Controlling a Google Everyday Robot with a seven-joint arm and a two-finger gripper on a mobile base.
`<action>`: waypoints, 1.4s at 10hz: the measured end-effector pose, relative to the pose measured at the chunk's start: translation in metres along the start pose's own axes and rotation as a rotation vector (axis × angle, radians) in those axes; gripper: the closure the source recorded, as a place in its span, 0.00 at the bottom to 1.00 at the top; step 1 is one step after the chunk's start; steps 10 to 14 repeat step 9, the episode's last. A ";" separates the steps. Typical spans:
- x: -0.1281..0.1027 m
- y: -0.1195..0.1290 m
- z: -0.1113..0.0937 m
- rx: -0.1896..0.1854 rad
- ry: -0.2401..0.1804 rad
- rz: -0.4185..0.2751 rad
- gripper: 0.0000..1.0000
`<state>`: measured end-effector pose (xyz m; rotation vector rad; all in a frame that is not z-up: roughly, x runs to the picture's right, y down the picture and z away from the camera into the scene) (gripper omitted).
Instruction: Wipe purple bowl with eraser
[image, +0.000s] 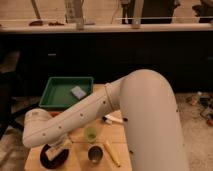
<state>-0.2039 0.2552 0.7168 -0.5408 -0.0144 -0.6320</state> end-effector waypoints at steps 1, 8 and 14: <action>-0.011 -0.002 0.000 0.001 -0.012 -0.016 1.00; -0.008 0.023 0.002 -0.024 -0.056 -0.004 1.00; -0.004 0.022 0.003 -0.026 -0.054 0.003 1.00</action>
